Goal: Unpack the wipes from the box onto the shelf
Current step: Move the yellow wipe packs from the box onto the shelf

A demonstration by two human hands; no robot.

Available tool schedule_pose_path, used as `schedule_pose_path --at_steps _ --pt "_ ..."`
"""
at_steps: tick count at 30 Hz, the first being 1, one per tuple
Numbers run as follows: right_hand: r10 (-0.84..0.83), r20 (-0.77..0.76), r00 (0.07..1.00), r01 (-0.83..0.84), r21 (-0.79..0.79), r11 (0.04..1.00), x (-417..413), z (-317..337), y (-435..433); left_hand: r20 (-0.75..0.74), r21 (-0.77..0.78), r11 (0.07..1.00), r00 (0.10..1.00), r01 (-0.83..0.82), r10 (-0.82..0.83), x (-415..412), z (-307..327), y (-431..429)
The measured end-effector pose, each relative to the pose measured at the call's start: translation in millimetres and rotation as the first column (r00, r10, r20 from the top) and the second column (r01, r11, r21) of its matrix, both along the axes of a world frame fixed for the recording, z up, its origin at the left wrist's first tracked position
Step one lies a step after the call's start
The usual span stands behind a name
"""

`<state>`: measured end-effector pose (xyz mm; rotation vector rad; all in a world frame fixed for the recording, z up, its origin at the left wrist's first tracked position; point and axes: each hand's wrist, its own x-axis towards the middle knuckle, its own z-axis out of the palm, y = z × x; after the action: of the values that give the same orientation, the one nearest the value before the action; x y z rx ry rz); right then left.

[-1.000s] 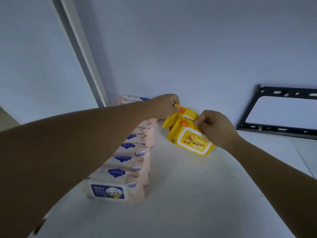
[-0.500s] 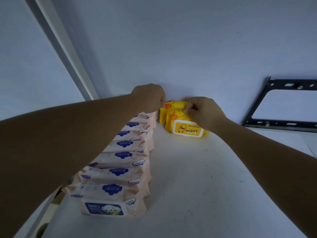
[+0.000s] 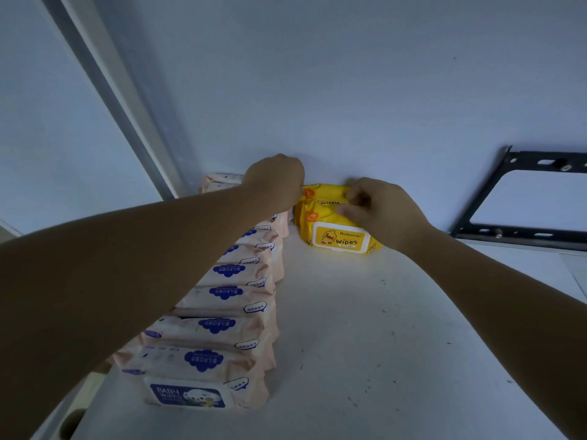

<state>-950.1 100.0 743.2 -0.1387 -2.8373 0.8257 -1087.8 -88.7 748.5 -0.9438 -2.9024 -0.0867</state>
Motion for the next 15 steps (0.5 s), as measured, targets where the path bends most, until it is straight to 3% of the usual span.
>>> schedule_pose_path --at_steps 8,13,15 --pt "-0.102 0.099 0.990 0.097 0.049 0.994 36 -25 17 0.017 0.028 1.000 1.000 0.009 -0.010 6 3 0" --pt "-0.261 0.101 0.960 0.280 -0.308 0.909 24 -39 3 0.021 0.056 0.998 1.000 0.018 -0.019 7 5 -4" --pt "-0.287 0.119 0.950 0.311 -0.383 0.870 17 -40 -1 0.024 0.066 0.998 0.999 0.020 -0.022 8 6 -5"
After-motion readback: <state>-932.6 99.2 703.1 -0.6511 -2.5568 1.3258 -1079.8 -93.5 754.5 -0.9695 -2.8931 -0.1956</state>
